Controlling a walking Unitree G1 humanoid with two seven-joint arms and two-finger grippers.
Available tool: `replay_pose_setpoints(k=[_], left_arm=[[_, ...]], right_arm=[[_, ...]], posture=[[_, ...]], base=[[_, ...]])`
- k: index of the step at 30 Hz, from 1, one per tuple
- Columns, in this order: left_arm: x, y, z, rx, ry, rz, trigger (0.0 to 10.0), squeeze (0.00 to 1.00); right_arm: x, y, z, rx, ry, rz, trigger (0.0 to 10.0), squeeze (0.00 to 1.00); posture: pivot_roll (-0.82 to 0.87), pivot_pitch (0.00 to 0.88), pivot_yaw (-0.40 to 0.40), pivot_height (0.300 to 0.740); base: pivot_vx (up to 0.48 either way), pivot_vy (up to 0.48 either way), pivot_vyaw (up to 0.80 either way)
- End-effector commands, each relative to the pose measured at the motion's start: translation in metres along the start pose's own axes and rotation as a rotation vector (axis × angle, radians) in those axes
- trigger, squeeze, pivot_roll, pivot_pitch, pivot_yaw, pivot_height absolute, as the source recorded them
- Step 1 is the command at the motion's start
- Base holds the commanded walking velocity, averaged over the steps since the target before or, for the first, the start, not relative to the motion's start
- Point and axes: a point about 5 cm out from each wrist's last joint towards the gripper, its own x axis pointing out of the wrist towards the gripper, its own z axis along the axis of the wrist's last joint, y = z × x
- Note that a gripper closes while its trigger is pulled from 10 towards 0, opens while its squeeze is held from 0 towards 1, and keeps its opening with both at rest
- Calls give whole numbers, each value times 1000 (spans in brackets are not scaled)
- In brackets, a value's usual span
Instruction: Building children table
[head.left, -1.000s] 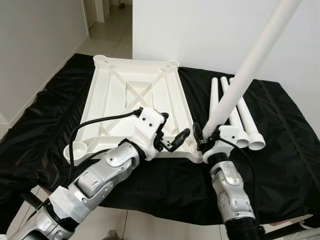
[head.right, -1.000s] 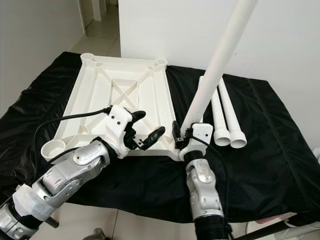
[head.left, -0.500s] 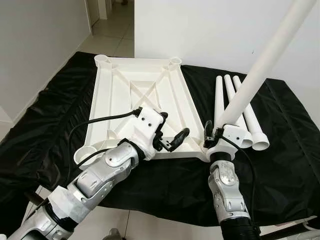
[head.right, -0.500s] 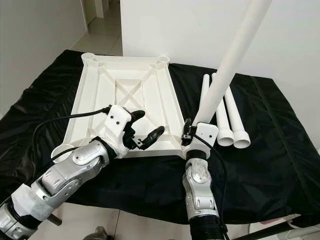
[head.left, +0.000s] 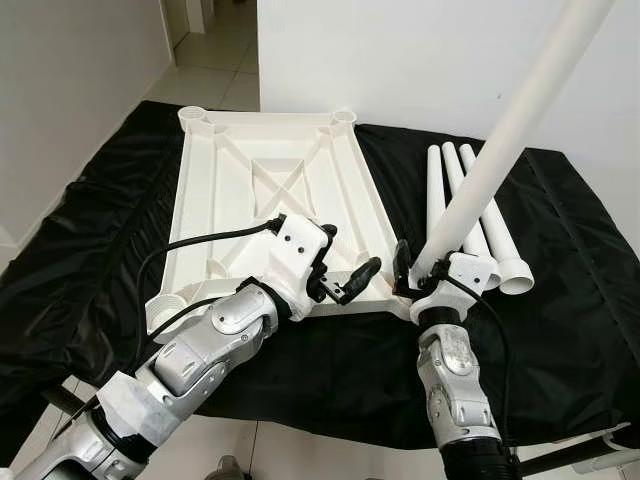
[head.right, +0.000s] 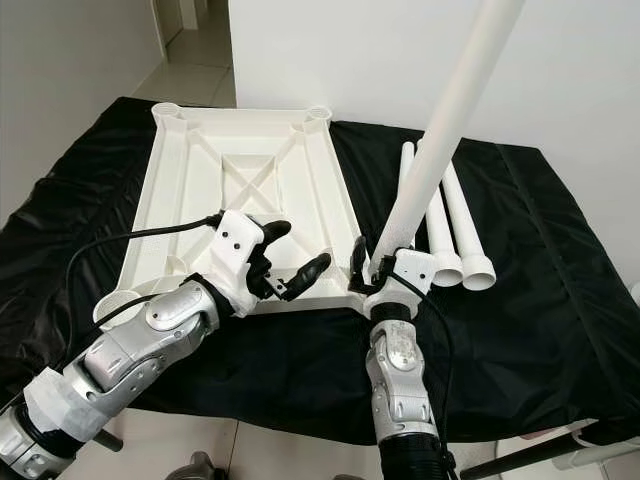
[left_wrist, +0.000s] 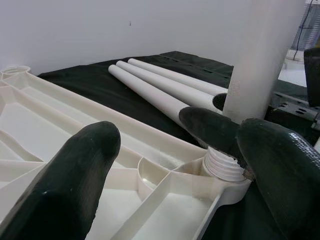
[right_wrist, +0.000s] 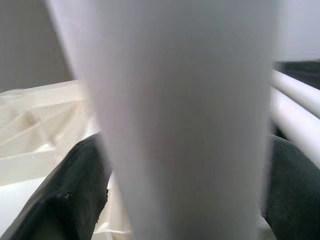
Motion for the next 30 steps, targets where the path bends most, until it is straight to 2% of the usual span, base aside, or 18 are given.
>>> replay_pose_setpoints(k=[1,5,9,12,19,24,25,27,28,30], left_arm=[[-2,-20,0,11,-1,-396,10000,0],[-2,-20,0,12,-1,-394,10000,0],[0,-19,0,29,0,-381,10000,0],[1,-19,0,27,-3,-379,10000,0],[2,-21,-1,22,-5,-380,10000,0],[2,-23,-3,14,3,-385,10000,0],[2,-23,-5,12,8,-387,10000,0],[2,-24,-6,9,16,-387,10000,0],[2,-24,-10,11,31,-382,10000,0],[2,-24,-13,15,43,-378,10000,0]], right_arm=[[1,-5,2,-6,12,45,10000,0],[2,-9,2,-17,19,72,10000,0],[2,-23,3,-102,80,261,10000,0],[2,-31,4,-120,111,326,10000,0],[3,-36,7,-168,163,475,10000,0],[2,-41,8,-193,191,527,10000,0],[2,-42,8,-193,202,545,4118,0],[1,-44,8,-197,212,556,4118,0],[1,-46,8,-194,222,565,1608,0],[1,-47,7,-193,227,566,1608,0]], posture=[[12,0,-44,740],[12,0,-44,740],[10,0,-39,740],[6,0,-42,740],[1,0,-46,740],[-3,0,-50,740],[-4,0,-51,740],[-4,0,-51,740],[-3,0,-53,740],[-2,0,-53,740]], base=[[0,0,0],[0,0,0],[0,0,0],[0,0,0],[0,0,0],[0,0,0],[0,0,0],[0,0,0],[0,0,0],[0,0,0]])
